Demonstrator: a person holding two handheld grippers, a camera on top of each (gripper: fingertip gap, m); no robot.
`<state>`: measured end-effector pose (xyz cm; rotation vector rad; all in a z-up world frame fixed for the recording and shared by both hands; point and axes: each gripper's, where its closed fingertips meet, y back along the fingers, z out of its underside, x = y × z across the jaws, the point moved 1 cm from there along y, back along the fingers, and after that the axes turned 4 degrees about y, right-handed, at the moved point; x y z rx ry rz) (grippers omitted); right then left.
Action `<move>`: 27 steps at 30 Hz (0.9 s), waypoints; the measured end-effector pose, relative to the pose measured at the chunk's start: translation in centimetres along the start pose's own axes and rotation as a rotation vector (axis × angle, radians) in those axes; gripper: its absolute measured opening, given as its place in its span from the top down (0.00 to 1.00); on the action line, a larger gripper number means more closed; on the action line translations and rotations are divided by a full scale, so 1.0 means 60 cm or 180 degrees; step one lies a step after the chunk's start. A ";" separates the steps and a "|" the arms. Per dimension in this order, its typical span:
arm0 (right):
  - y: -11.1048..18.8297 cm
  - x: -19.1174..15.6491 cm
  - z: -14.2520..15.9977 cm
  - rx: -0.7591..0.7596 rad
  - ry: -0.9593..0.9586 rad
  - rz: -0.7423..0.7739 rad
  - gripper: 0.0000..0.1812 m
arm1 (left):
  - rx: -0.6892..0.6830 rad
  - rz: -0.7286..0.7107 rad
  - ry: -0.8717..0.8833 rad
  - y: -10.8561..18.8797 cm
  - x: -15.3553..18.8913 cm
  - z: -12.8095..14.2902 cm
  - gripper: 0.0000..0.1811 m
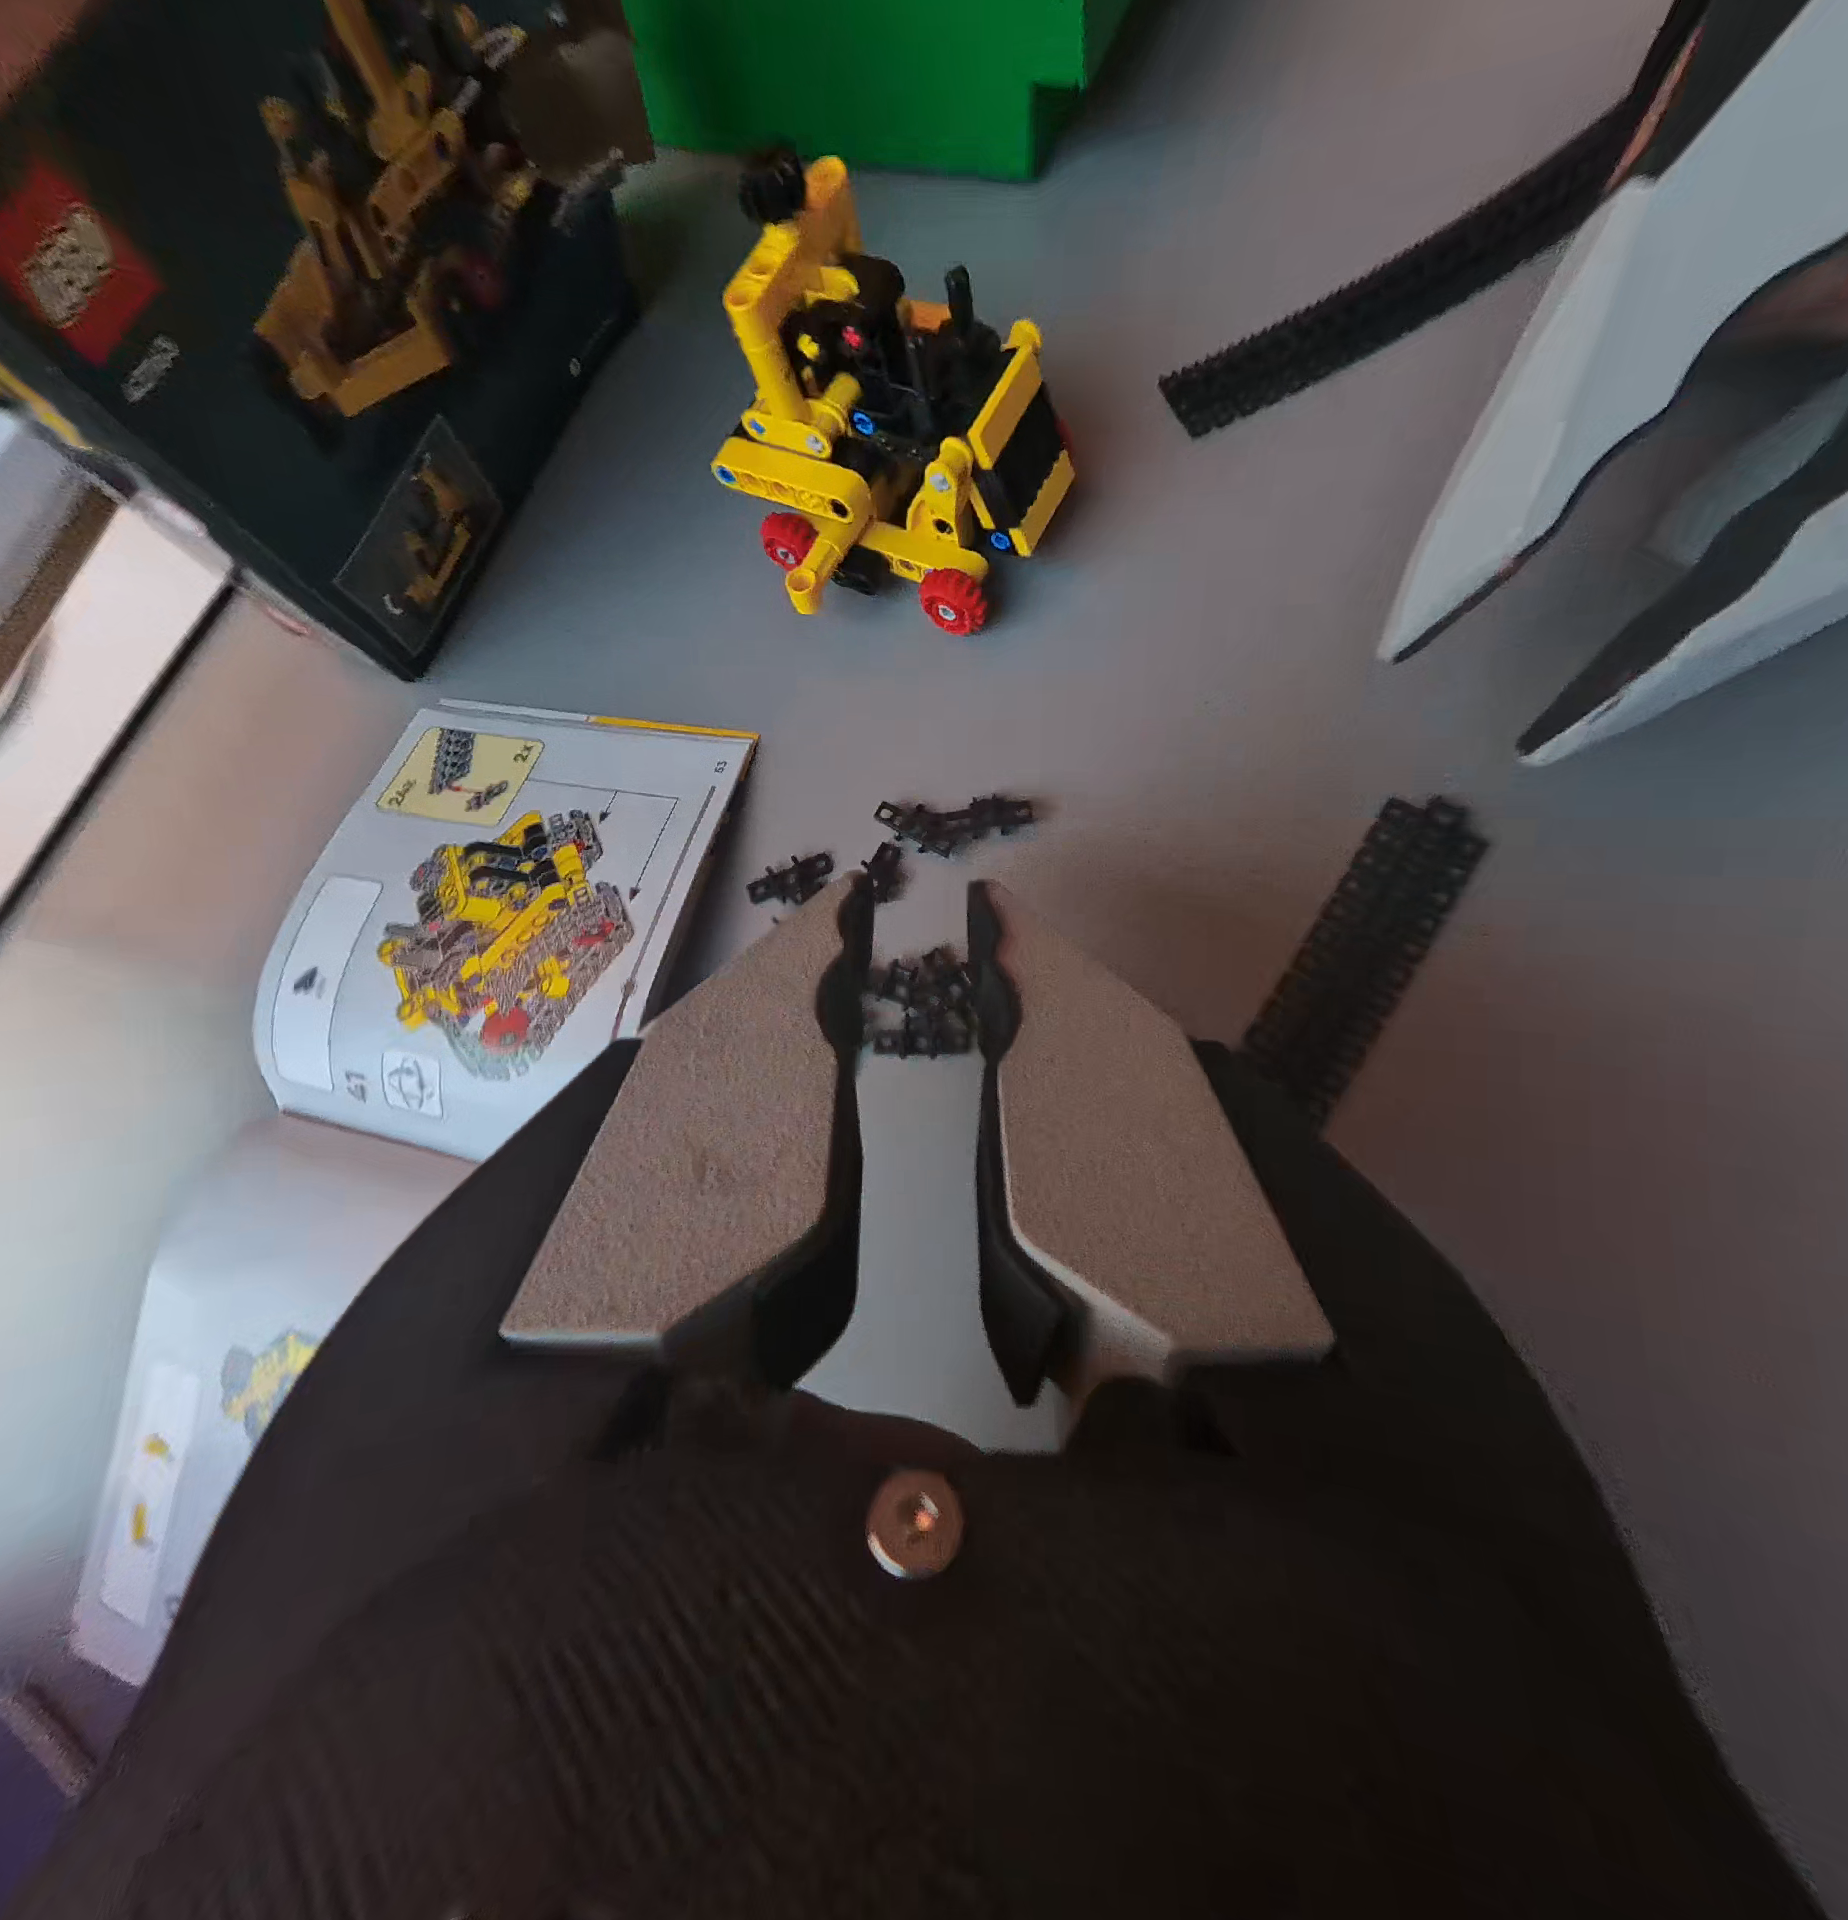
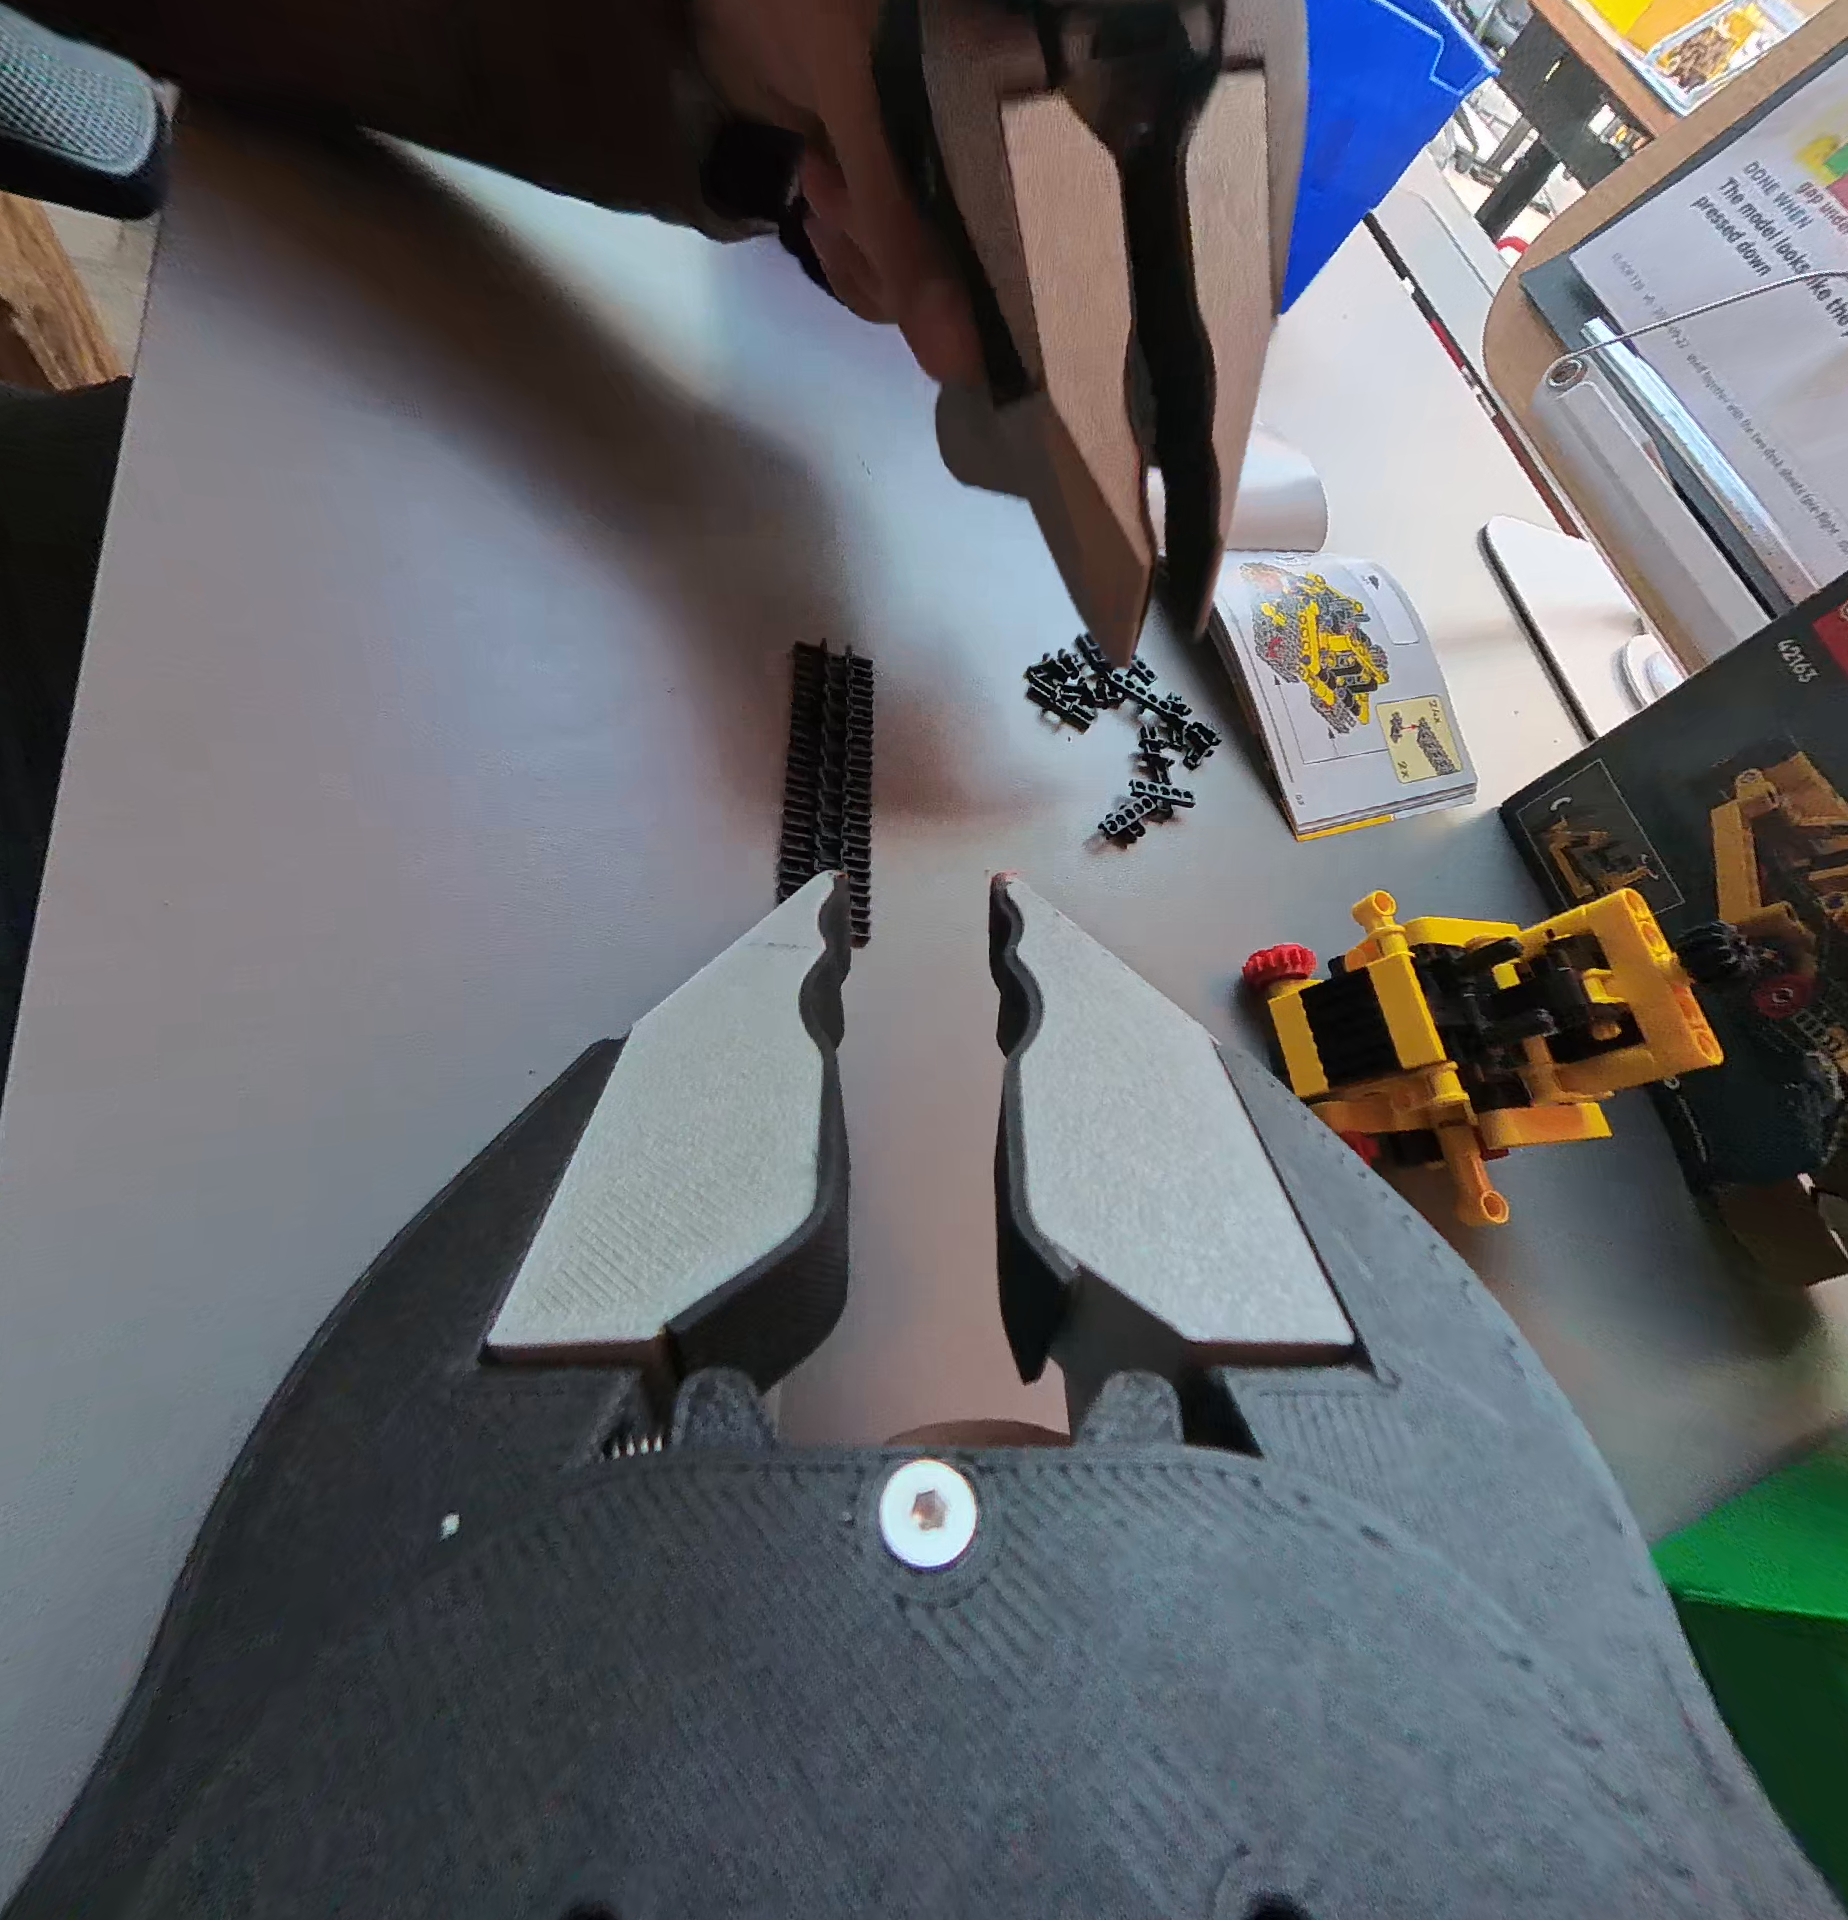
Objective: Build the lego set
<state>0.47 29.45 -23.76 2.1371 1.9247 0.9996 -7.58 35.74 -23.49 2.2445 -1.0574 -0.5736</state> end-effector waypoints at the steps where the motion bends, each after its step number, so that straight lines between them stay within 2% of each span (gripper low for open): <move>1: 0.001 0.002 0.000 0.0007 -0.0005 0.0014 0.87 | -0.0108 -0.0025 -0.0124 -0.012 0.001 0.001 0.92; 3: 0.002 0.004 0.000 0.0017 -0.0021 0.0032 0.87 | -0.0291 -0.0025 -0.0294 -0.033 0.005 0.000 0.92; 8: 0.005 0.003 -0.003 0.0080 -0.0040 -0.0005 0.87 | -0.0562 0.0358 -0.0554 -0.063 0.040 0.004 0.90; 14: 0.007 0.000 -0.004 0.0094 -0.0031 -0.0033 0.87 | -0.0618 0.0543 -0.0338 -0.071 0.037 0.001 0.97; 17: 0.007 0.000 -0.005 0.0103 -0.0038 -0.0032 0.87 | -0.0560 0.0535 -0.0338 -0.069 0.036 0.003 0.97; 20: 0.008 0.002 -0.004 0.0103 -0.0044 -0.0022 0.87 | -0.0397 0.0893 -0.0168 -0.055 0.059 -0.002 0.97; 23: 0.007 0.002 -0.004 0.0104 -0.0054 -0.0019 0.87 | -0.0082 0.1122 0.0034 -0.025 0.060 -0.026 0.97; 27: 0.006 0.002 -0.003 0.0090 -0.0056 -0.0013 0.87 | 0.0225 0.0992 0.0222 0.001 0.029 -0.044 0.97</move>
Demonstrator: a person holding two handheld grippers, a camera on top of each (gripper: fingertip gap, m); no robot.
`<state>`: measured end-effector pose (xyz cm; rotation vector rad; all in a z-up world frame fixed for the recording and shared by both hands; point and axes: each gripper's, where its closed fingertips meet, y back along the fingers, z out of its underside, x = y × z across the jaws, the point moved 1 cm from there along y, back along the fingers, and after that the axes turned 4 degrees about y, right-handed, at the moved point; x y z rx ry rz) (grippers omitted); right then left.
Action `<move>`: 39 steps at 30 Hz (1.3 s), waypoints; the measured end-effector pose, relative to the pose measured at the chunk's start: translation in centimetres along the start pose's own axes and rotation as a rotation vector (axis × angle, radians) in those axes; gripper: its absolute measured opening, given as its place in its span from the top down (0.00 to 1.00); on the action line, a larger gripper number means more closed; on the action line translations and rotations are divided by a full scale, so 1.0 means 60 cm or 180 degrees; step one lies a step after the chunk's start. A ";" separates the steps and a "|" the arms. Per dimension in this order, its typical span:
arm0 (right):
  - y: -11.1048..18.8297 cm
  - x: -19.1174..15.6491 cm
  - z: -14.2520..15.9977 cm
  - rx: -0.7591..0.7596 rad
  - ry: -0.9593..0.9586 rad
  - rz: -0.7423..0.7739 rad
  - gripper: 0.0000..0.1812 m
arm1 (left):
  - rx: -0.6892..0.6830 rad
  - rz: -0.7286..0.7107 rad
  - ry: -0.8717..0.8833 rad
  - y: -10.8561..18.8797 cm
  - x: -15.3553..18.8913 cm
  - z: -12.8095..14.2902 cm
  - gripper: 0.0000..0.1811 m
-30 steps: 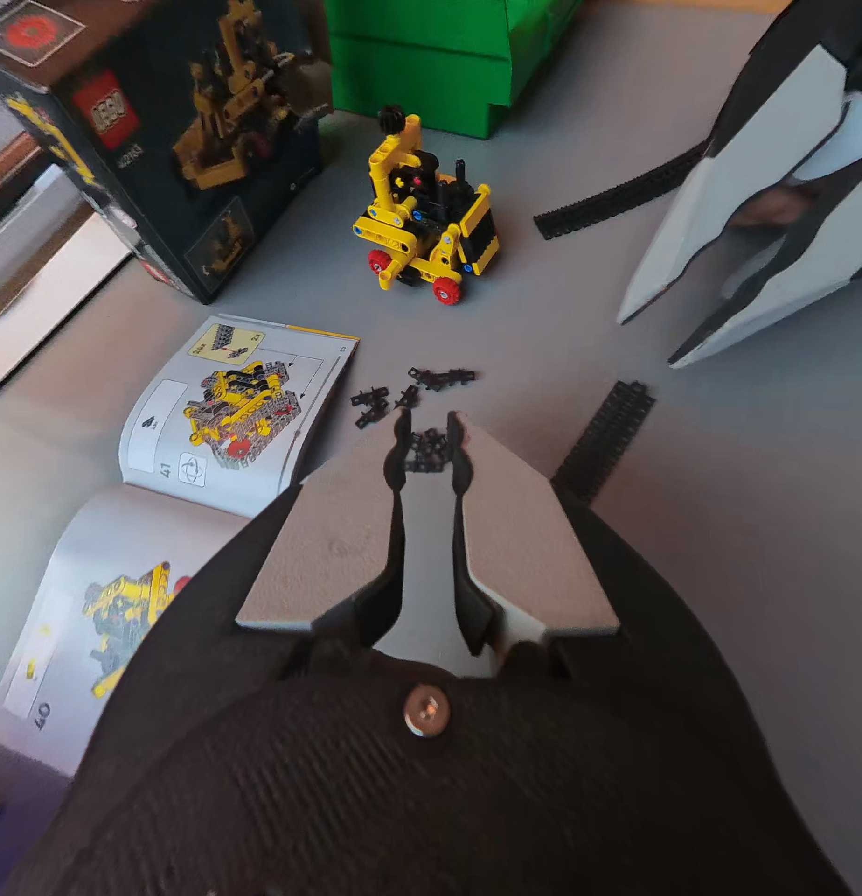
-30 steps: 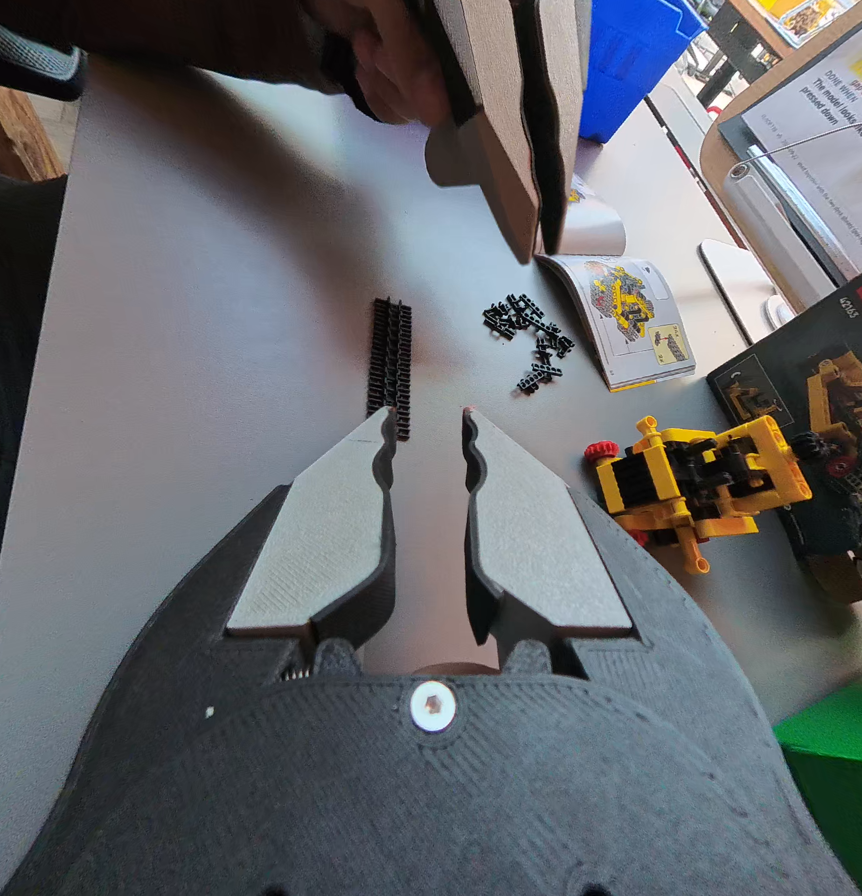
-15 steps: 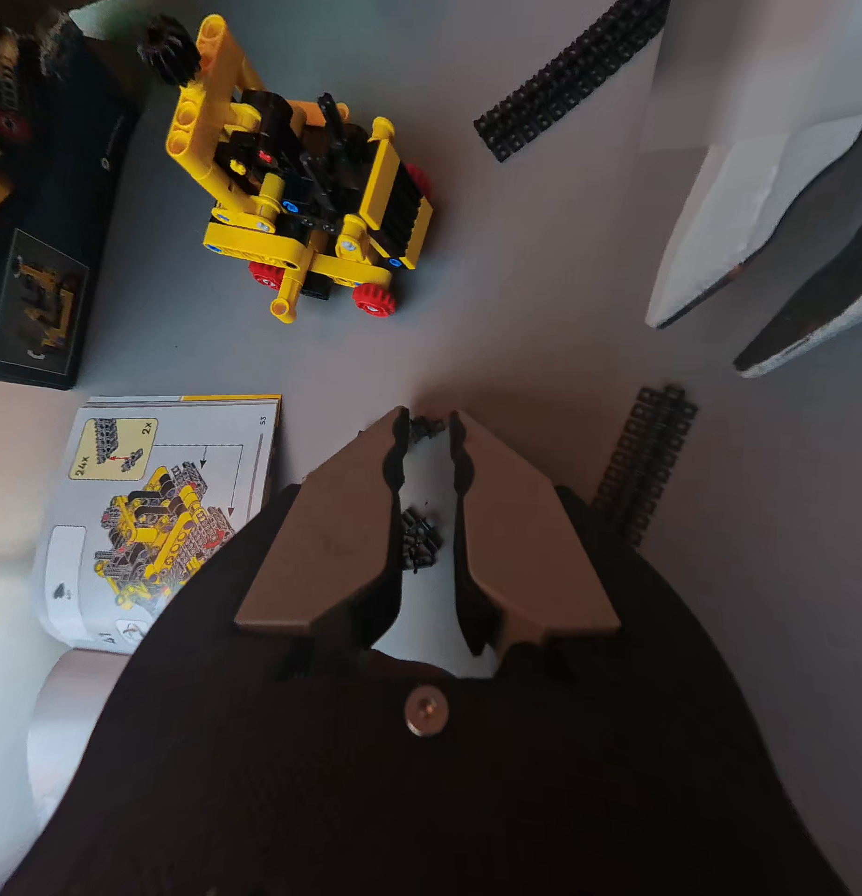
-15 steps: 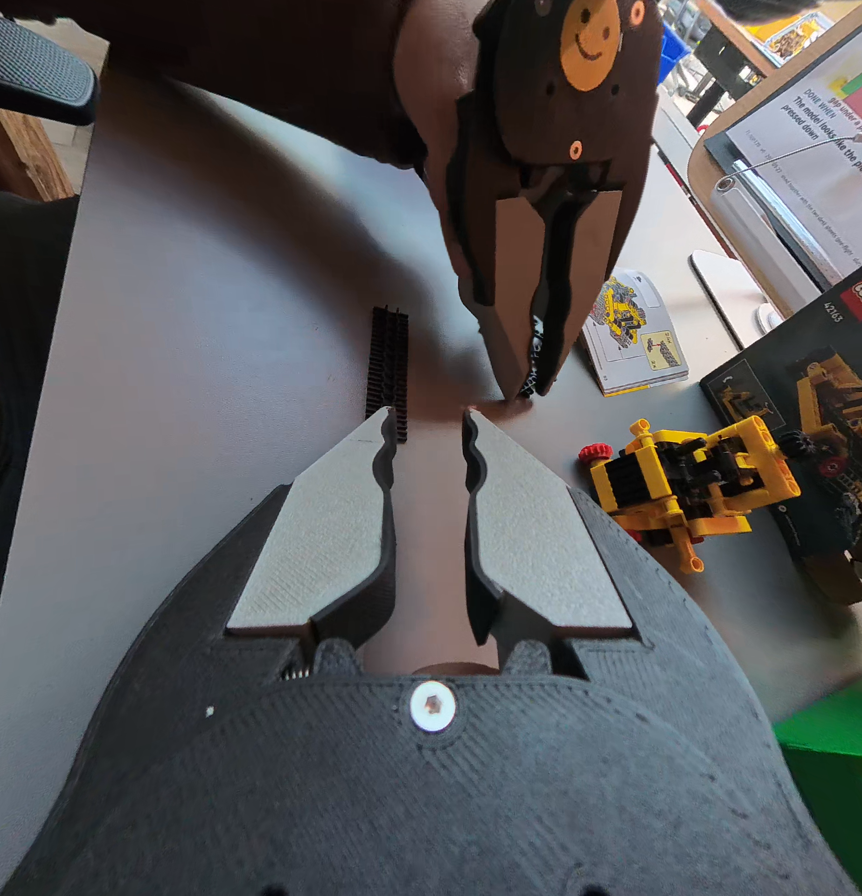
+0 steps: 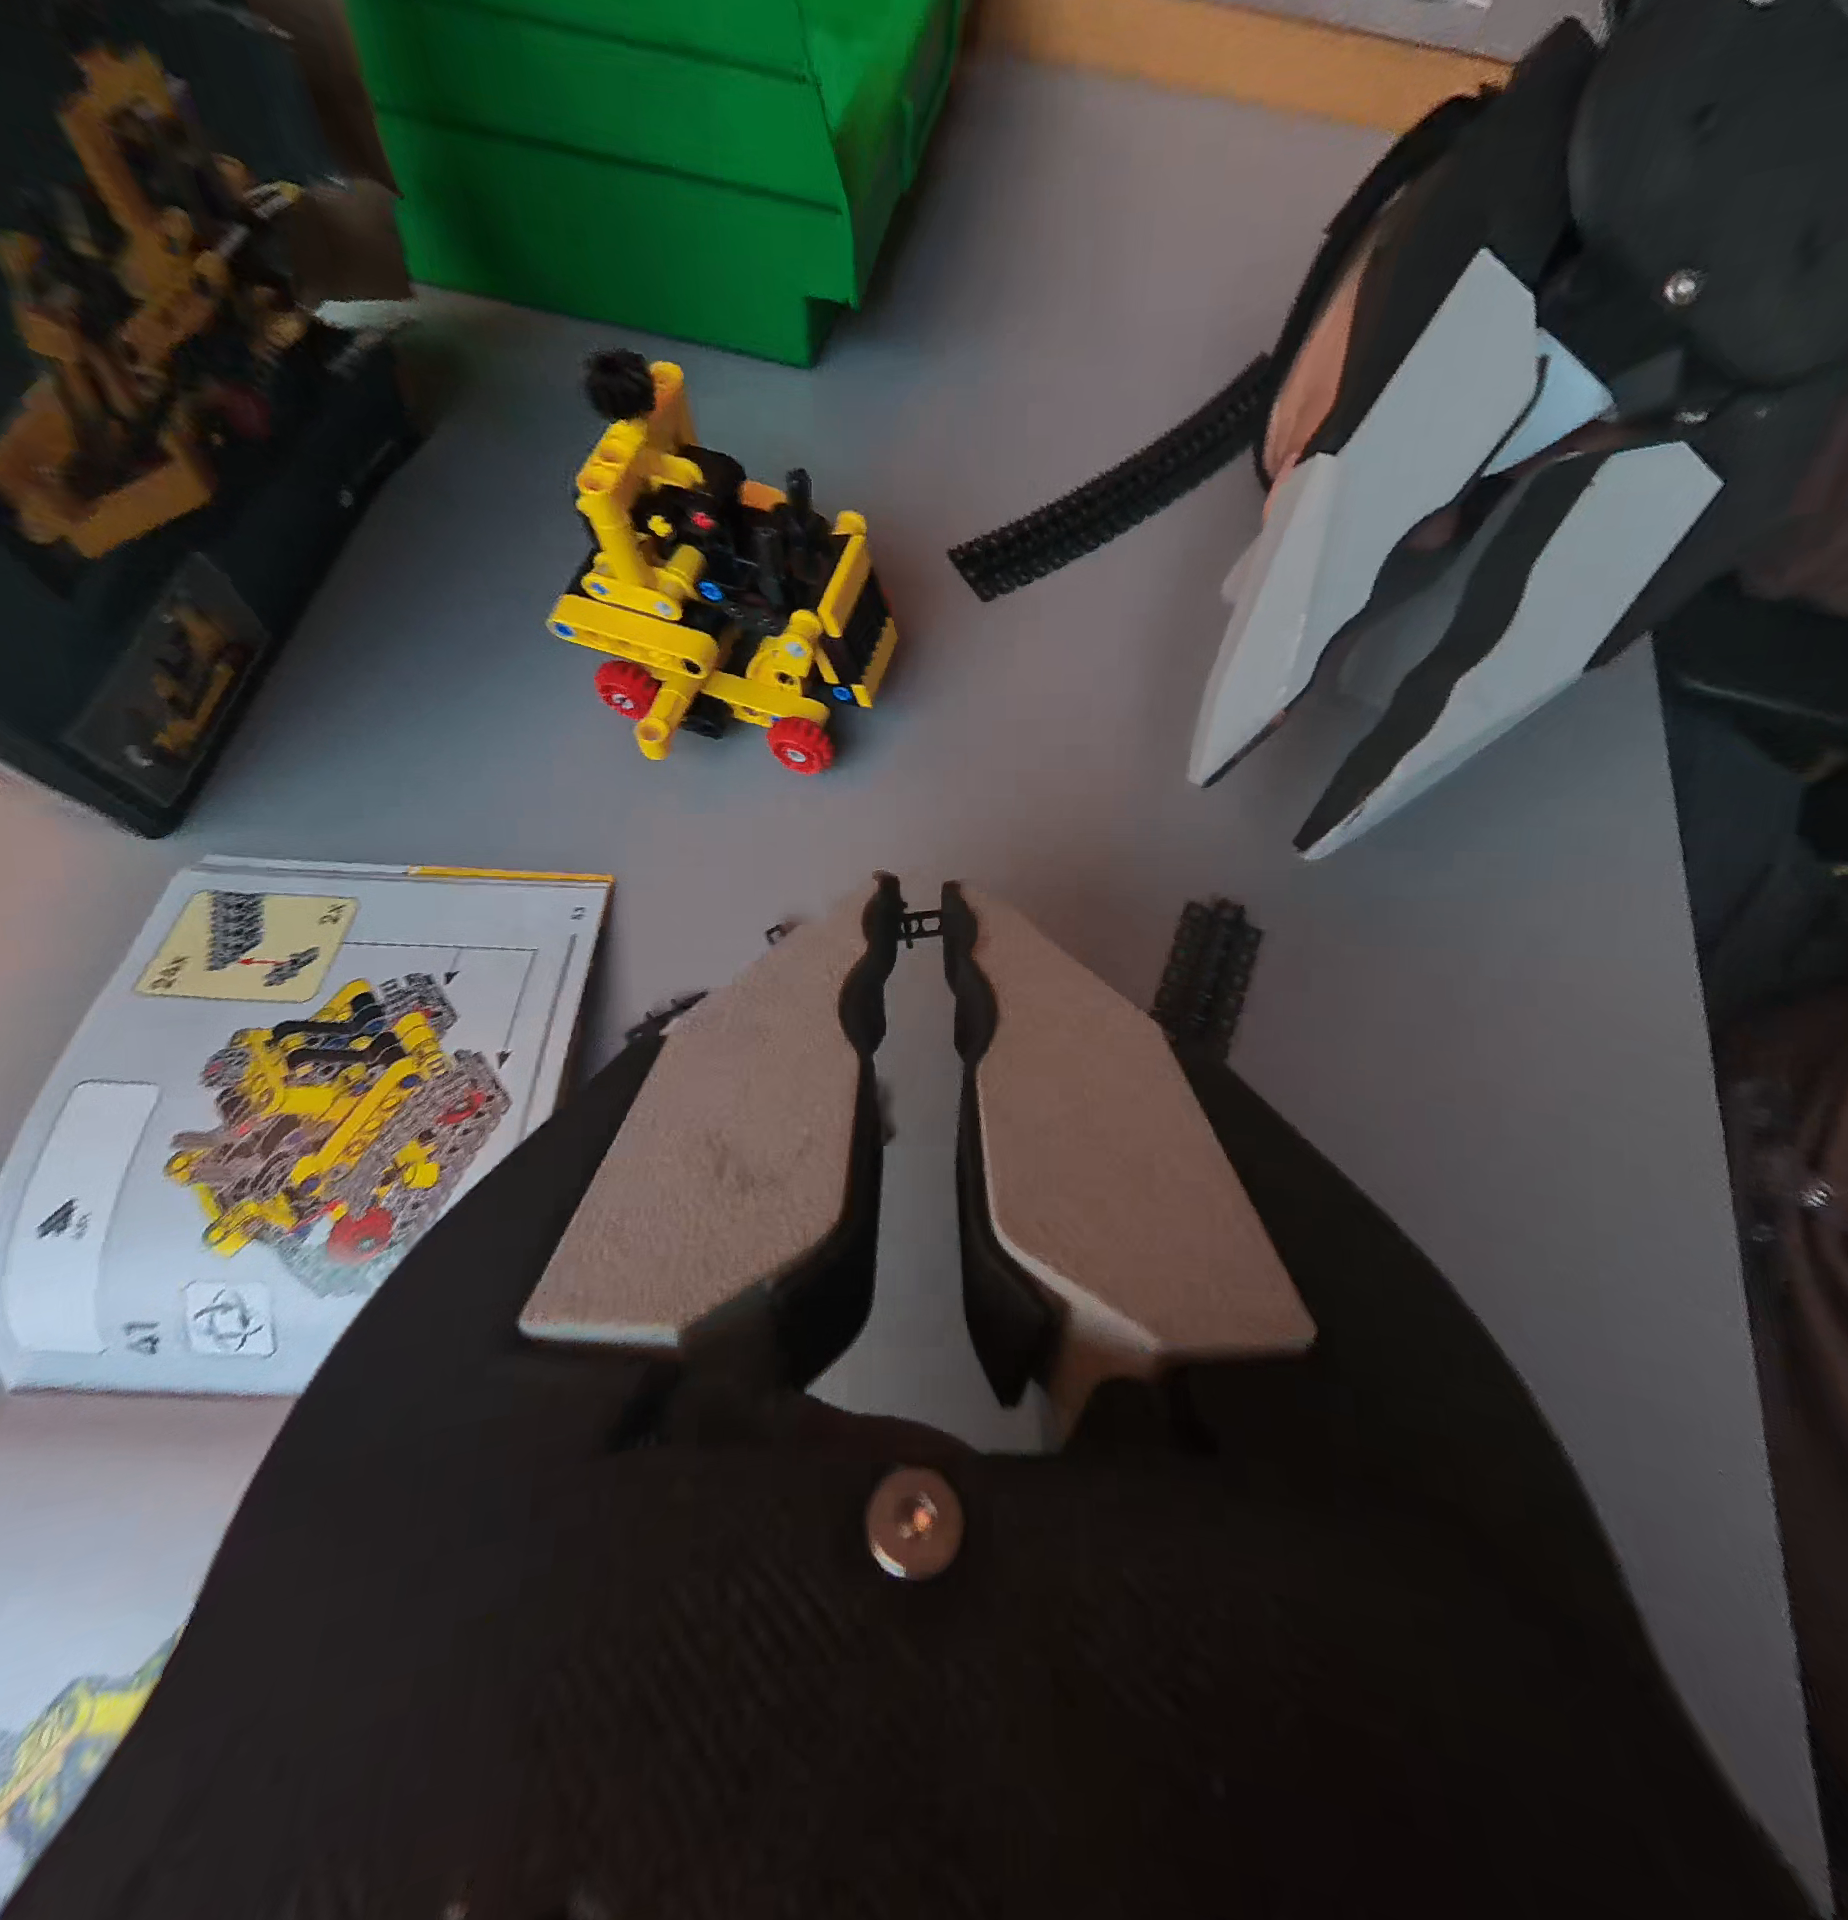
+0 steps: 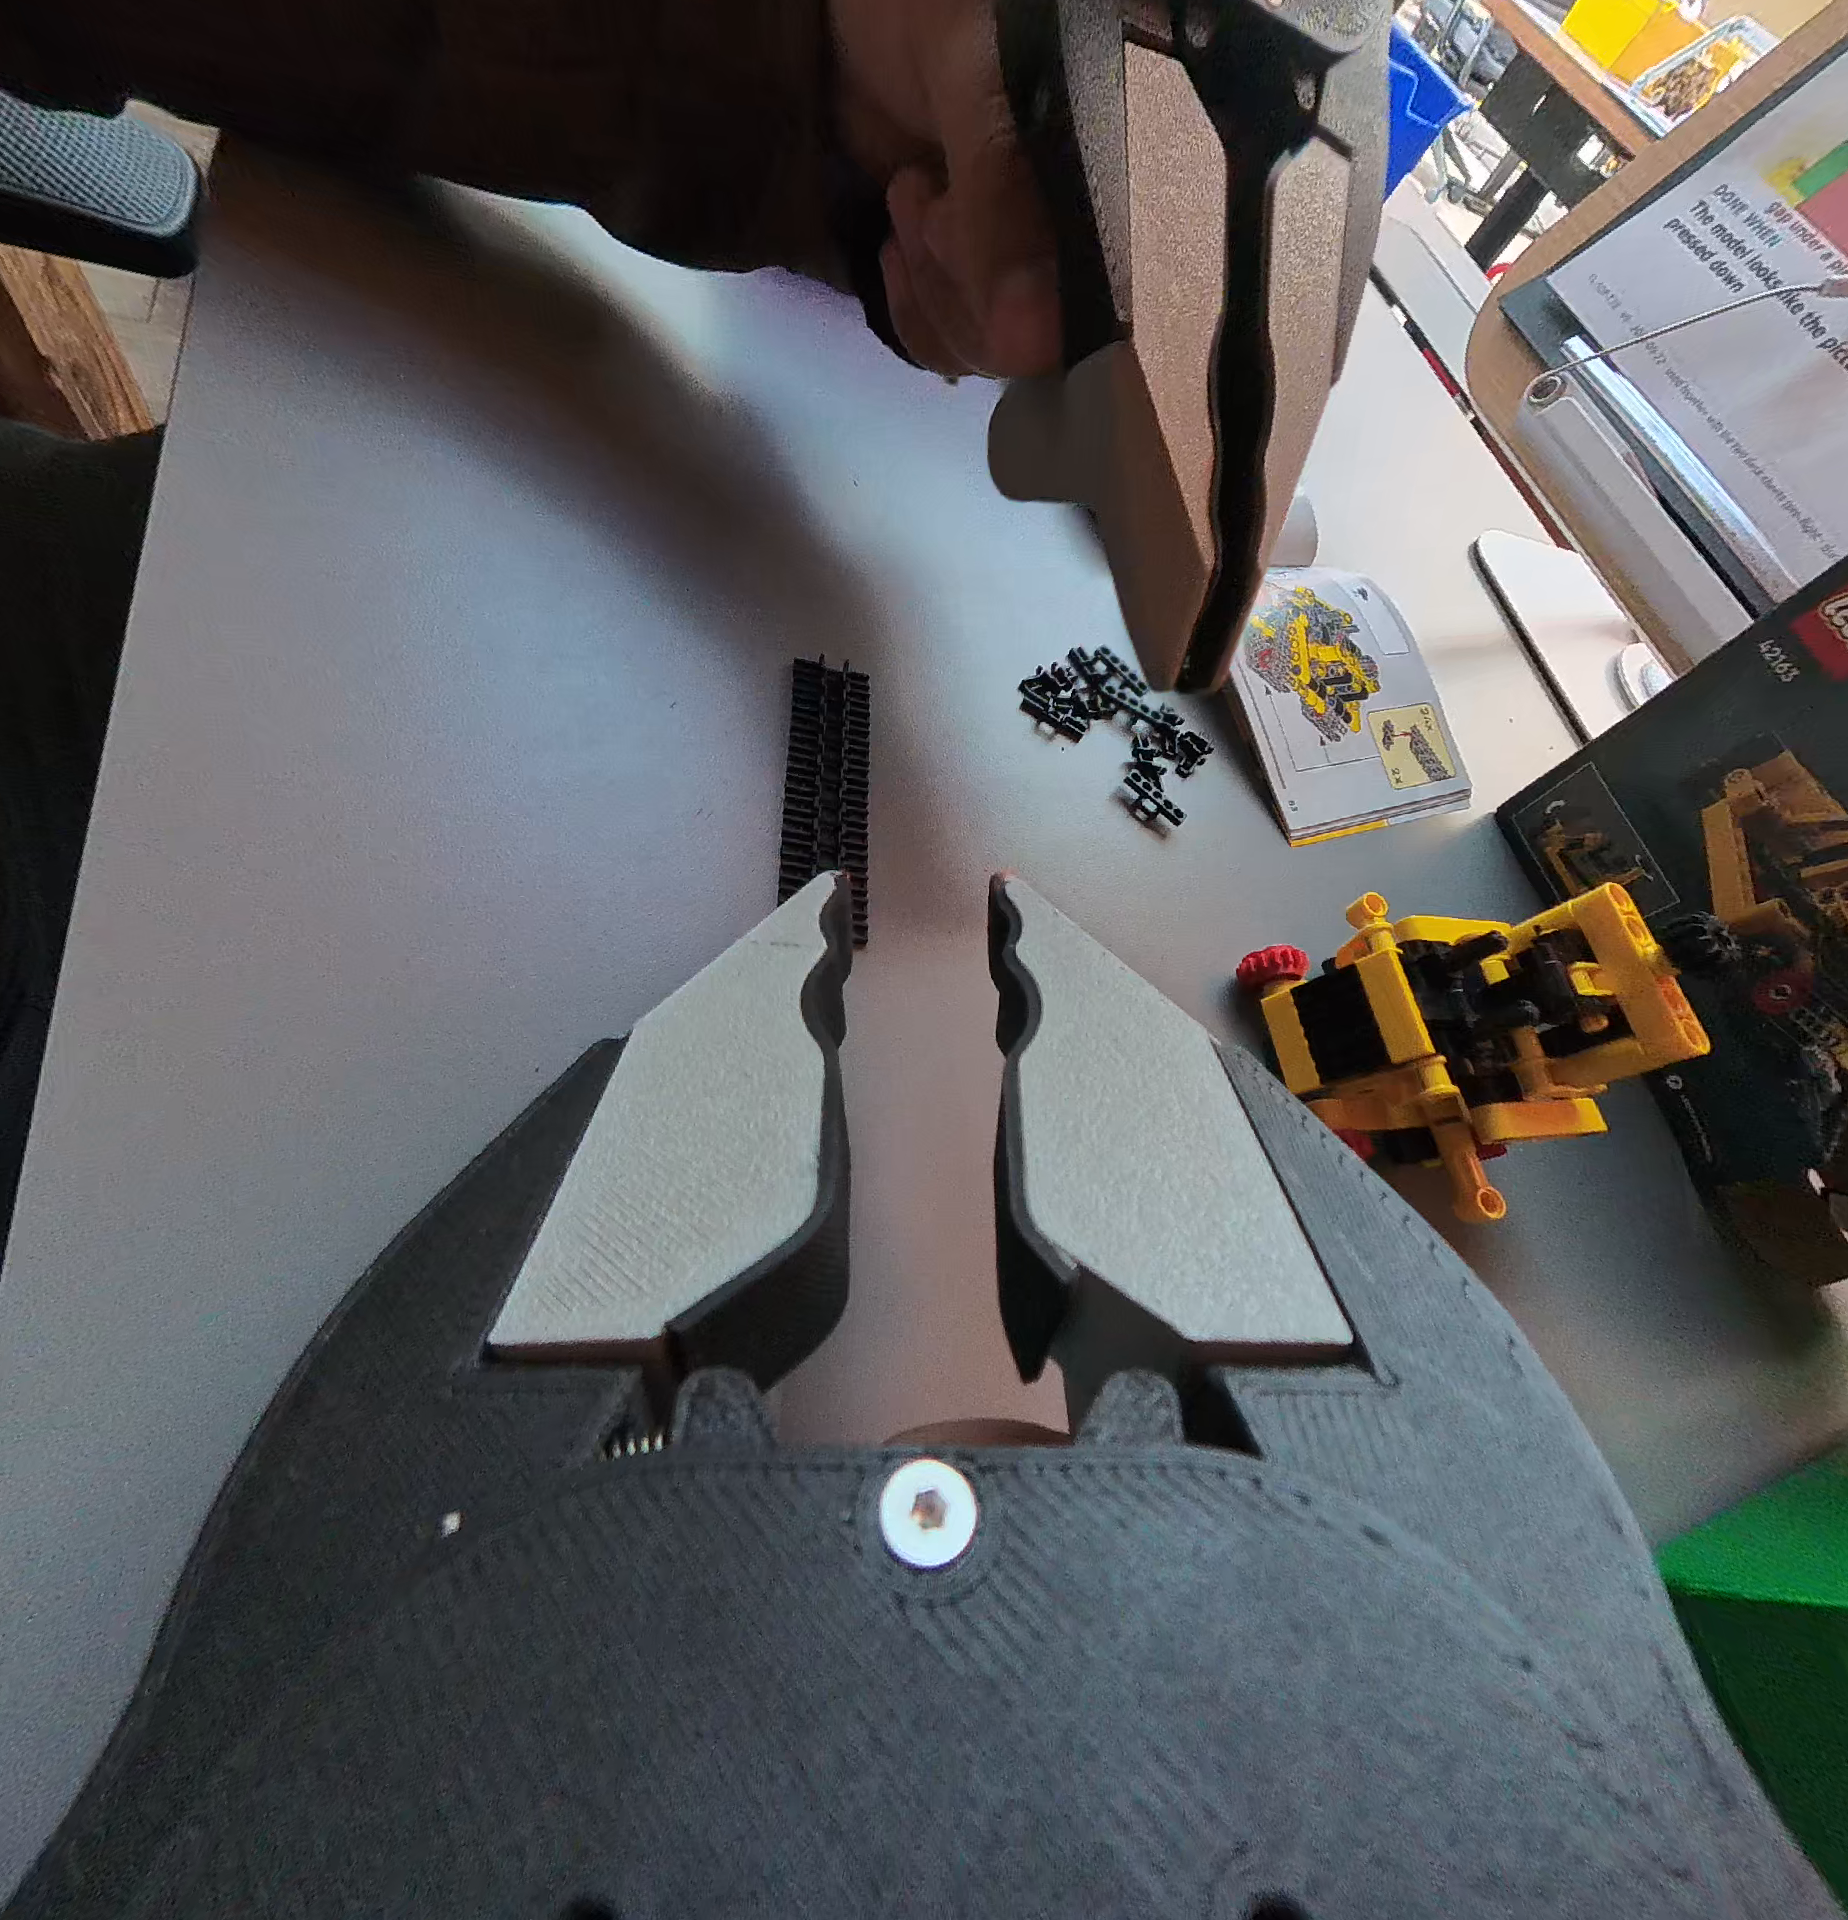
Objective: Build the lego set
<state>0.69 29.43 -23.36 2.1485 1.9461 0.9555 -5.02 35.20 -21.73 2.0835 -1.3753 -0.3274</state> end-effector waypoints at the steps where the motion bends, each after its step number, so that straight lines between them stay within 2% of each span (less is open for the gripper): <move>1: 0.000 0.000 0.000 -0.0003 0.0001 0.0002 0.87 | 0.0024 -0.0045 0.0021 0.002 -0.006 0.001 0.97; 4: 0.000 0.001 0.000 -0.0007 -0.0006 0.0010 0.87 | 0.0040 -0.0275 0.0046 -0.001 -0.026 0.008 0.97; 7: 0.000 0.001 0.000 -0.0004 -0.0003 0.0018 0.88 | 0.0012 -0.0292 0.0094 -0.010 -0.028 0.013 0.97; 12: 0.000 0.002 0.001 -0.0014 0.0006 0.0039 0.88 | 0.0550 0.0785 0.1018 -0.006 0.021 -0.027 0.98; 14: 0.001 0.011 0.003 -0.0041 0.0009 0.0148 0.88 | 0.0604 0.1192 0.1304 -0.003 0.038 -0.031 0.98; 16: 0.004 0.026 0.004 -0.0052 0.0005 0.0316 0.88 | 0.0632 0.1398 0.1483 -0.005 0.045 -0.031 0.97; 20: 0.016 0.043 -0.015 0.0153 -0.0007 0.0549 0.88 | 0.0686 0.1555 0.1603 -0.008 0.053 -0.037 0.97; 26: 0.028 0.055 -0.048 0.0394 0.0050 0.0862 0.89 | 0.0639 0.1872 0.1611 -0.019 0.095 -0.044 0.97; 33: 0.025 0.044 -0.050 0.0409 0.0137 0.0776 0.89 | 0.0819 0.2167 0.1816 -0.017 0.106 -0.061 0.98; 39: 0.030 0.061 -0.048 0.0334 0.0162 0.1024 0.94 | 0.0936 0.2128 0.2019 -0.024 0.103 -0.070 0.98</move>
